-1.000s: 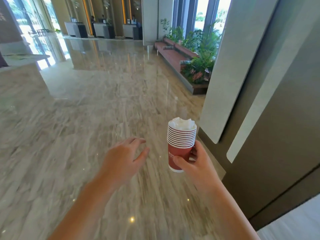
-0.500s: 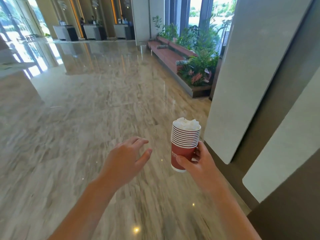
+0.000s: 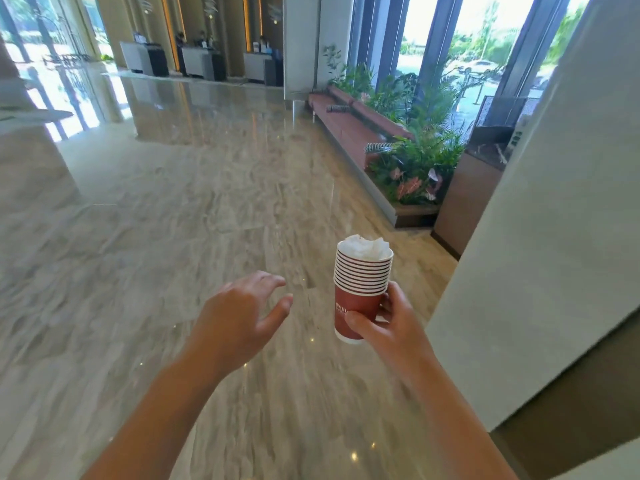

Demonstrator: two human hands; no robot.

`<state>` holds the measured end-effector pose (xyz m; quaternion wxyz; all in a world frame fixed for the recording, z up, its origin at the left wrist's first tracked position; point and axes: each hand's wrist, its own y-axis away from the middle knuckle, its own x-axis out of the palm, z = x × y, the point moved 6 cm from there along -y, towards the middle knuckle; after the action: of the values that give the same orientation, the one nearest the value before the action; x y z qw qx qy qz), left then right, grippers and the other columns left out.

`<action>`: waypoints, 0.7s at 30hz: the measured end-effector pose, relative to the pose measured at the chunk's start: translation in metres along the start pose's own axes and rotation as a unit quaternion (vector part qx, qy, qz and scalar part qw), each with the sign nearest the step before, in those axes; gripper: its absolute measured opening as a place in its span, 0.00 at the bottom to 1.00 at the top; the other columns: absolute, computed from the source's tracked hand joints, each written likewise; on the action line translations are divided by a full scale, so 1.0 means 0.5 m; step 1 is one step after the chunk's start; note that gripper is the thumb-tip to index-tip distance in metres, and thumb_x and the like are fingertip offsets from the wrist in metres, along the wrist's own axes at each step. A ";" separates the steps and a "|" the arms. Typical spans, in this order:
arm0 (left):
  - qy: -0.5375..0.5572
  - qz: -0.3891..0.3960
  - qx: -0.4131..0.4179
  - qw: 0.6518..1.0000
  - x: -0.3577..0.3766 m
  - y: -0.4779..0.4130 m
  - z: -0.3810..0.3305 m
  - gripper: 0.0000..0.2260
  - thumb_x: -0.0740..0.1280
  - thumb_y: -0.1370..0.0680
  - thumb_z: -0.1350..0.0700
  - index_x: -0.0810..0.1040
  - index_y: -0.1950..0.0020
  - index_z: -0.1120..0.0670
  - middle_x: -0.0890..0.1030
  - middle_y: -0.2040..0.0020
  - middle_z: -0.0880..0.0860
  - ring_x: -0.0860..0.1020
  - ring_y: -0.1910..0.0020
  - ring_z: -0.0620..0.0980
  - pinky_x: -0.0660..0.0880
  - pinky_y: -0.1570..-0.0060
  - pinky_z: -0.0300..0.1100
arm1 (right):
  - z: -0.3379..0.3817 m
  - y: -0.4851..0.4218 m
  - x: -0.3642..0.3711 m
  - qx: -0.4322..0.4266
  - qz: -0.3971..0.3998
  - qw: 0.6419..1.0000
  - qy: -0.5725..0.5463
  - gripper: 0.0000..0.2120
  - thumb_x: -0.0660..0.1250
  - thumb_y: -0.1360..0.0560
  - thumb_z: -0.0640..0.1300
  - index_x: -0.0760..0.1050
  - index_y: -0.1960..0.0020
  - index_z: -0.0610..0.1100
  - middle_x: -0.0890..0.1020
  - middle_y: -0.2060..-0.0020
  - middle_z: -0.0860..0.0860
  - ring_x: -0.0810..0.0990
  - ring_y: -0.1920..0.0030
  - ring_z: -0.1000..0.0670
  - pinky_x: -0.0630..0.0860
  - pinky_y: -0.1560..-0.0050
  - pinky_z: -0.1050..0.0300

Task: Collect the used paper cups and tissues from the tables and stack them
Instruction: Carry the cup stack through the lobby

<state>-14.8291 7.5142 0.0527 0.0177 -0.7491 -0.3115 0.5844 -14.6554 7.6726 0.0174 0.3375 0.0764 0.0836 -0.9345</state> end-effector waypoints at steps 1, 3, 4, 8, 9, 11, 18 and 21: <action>0.004 0.003 -0.002 1.000 0.017 -0.048 0.025 0.22 0.54 0.21 0.37 0.79 0.40 0.47 0.81 0.43 0.43 0.80 0.46 0.44 0.75 0.48 0.45 | -0.004 -0.051 0.007 0.001 -0.003 1.000 -0.002 0.21 0.77 0.28 0.36 0.75 0.42 0.53 0.85 0.48 0.55 0.85 0.50 0.59 0.82 0.53 0.61; 0.008 0.007 0.001 1.000 0.048 -0.155 0.073 0.23 0.53 0.22 0.36 0.79 0.40 0.47 0.81 0.43 0.44 0.80 0.46 0.46 0.75 0.48 0.46 | -0.015 -0.157 0.019 0.009 -0.010 1.000 -0.006 0.21 0.77 0.28 0.34 0.74 0.43 0.52 0.85 0.47 0.54 0.85 0.50 0.59 0.82 0.54 0.62; 0.008 0.005 0.007 1.000 0.055 -0.198 0.086 0.23 0.53 0.22 0.36 0.79 0.40 0.48 0.81 0.43 0.44 0.80 0.46 0.47 0.75 0.48 0.46 | -0.012 -0.194 0.022 0.009 -0.011 1.000 -0.007 0.21 0.77 0.28 0.33 0.74 0.42 0.51 0.85 0.47 0.52 0.85 0.50 0.59 0.82 0.54 0.62; 0.017 0.013 0.054 0.998 0.099 -0.412 0.108 0.23 0.54 0.23 0.37 0.79 0.40 0.49 0.81 0.42 0.46 0.80 0.45 0.49 0.74 0.49 0.45 | -0.016 -0.350 -0.010 0.014 -0.056 0.998 -0.019 0.21 0.76 0.27 0.31 0.74 0.43 0.49 0.85 0.48 0.51 0.85 0.52 0.60 0.81 0.55 0.64; 0.025 0.015 0.068 0.997 0.115 -0.462 0.105 0.23 0.54 0.23 0.38 0.79 0.40 0.49 0.81 0.43 0.46 0.80 0.45 0.49 0.74 0.49 0.46 | -0.021 -0.382 -0.024 0.019 -0.068 0.997 -0.020 0.21 0.76 0.27 0.32 0.75 0.42 0.49 0.85 0.48 0.52 0.85 0.51 0.59 0.82 0.55 0.63; 0.034 0.019 0.097 0.995 0.156 -0.558 0.092 0.22 0.55 0.22 0.38 0.79 0.41 0.49 0.81 0.44 0.46 0.80 0.45 0.49 0.75 0.49 0.47 | -0.039 -0.448 -0.060 0.024 -0.096 0.995 -0.019 0.21 0.77 0.28 0.33 0.75 0.40 0.49 0.85 0.48 0.52 0.86 0.49 0.56 0.83 0.53 0.61; 0.020 0.035 0.159 0.986 0.346 -0.862 0.081 0.21 0.56 0.22 0.38 0.80 0.43 0.49 0.81 0.45 0.46 0.81 0.46 0.49 0.75 0.50 0.47 | -0.142 -0.732 -0.176 0.032 -0.158 0.986 -0.030 0.20 0.78 0.29 0.34 0.76 0.43 0.50 0.86 0.51 0.53 0.86 0.50 0.53 0.84 0.51 0.55; -0.001 0.036 0.166 0.985 0.401 -0.988 0.085 0.21 0.56 0.22 0.38 0.80 0.43 0.50 0.82 0.46 0.46 0.81 0.47 0.48 0.74 0.52 0.46 | -0.169 -0.872 -0.211 0.026 -0.161 0.985 -0.055 0.20 0.79 0.31 0.38 0.76 0.44 0.48 0.87 0.52 0.52 0.86 0.50 0.52 0.84 0.50 0.54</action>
<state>-15.0625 7.9955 0.0592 0.1202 -0.7457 -0.1831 0.6292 -14.8485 8.0858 0.0019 0.1846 0.0189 0.0520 -0.9813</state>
